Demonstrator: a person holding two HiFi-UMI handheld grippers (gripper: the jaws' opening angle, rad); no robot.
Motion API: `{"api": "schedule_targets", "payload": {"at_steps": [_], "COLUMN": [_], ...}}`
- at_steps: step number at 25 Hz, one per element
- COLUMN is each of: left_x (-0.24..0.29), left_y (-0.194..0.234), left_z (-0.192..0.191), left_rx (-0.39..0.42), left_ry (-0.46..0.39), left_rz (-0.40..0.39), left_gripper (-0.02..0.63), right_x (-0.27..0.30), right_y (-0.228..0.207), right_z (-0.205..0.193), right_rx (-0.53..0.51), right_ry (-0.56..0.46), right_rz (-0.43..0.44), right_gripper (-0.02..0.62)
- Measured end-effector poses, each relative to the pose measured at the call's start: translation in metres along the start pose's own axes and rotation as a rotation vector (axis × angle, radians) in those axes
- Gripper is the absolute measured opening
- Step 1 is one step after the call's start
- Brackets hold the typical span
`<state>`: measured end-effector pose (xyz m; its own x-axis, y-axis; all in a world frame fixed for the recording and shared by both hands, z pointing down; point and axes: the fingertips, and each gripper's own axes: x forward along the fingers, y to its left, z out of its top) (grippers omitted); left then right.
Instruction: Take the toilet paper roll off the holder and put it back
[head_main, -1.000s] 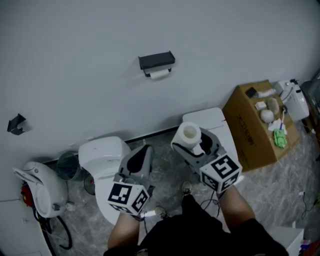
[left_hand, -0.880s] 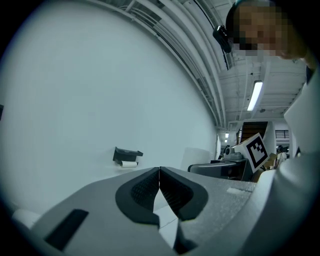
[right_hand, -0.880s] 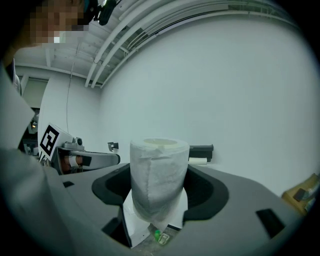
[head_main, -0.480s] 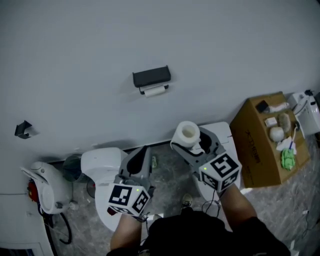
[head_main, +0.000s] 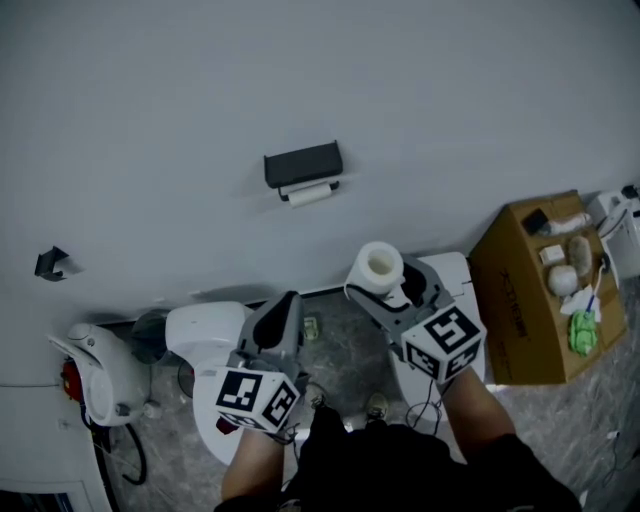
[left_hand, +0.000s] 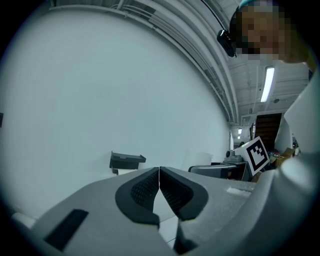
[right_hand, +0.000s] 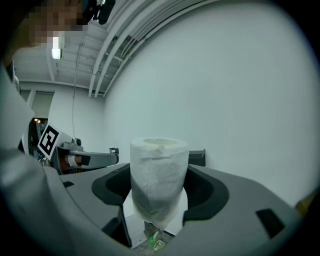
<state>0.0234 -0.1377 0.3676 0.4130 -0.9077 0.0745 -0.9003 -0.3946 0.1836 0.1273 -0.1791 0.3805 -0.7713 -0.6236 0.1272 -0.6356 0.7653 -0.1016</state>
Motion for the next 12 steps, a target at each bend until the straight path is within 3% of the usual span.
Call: {"api": "schedule_targets", "payload": {"at_steps": [12], "left_x": [0.035], "left_y": [0.090], "left_z": [0.016], "left_rx": [-0.041], "left_ry": [-0.010], "left_rz": [-0.111], "left_gripper": [0.005], "right_x": [0.082], "right_y": [-0.005], "right_z": [0.015], "right_rx": [-0.031], "right_ry": [0.024], "right_rz": [-0.117], "right_gripper": [0.308]}}
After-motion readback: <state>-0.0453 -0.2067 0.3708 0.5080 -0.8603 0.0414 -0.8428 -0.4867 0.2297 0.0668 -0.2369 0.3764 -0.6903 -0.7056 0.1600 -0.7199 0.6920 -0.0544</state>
